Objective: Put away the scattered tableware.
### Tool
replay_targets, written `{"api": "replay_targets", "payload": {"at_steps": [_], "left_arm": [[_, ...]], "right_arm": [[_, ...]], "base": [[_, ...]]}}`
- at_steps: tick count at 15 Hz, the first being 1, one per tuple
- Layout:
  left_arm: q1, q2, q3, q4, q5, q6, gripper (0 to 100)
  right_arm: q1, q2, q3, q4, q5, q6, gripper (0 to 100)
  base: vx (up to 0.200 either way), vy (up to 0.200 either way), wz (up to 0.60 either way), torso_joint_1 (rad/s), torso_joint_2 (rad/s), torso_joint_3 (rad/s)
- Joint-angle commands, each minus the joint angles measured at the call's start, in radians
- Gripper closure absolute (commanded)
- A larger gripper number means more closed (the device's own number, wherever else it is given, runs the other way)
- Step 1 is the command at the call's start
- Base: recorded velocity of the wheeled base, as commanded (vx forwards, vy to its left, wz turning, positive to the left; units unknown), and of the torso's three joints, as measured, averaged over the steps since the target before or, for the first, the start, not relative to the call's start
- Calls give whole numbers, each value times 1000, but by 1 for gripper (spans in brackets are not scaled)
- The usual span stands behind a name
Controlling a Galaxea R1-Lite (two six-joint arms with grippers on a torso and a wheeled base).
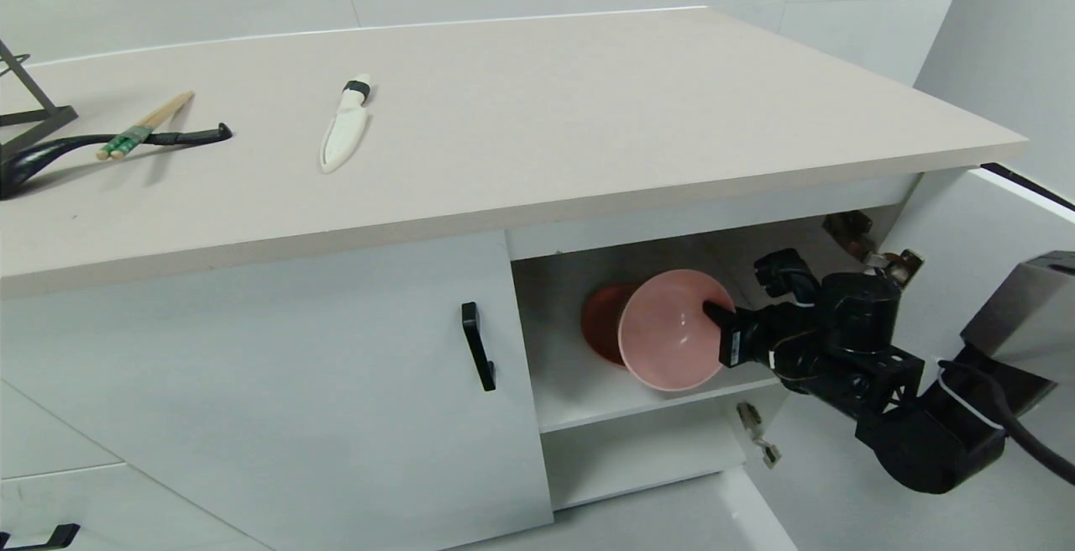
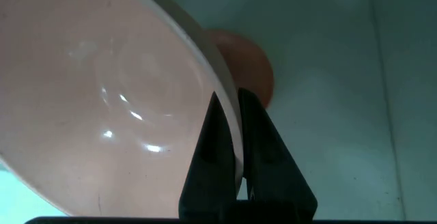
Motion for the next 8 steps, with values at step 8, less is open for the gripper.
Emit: {"api": "replay_targets", "payload": {"at_steps": [8], "left_arm": [[189, -84, 0, 41, -12, -17, 0]], "right_arm": [[-6, 56, -198, 166, -4, -2, 100]], "base": [[0, 0, 0, 0, 0, 0]]}}
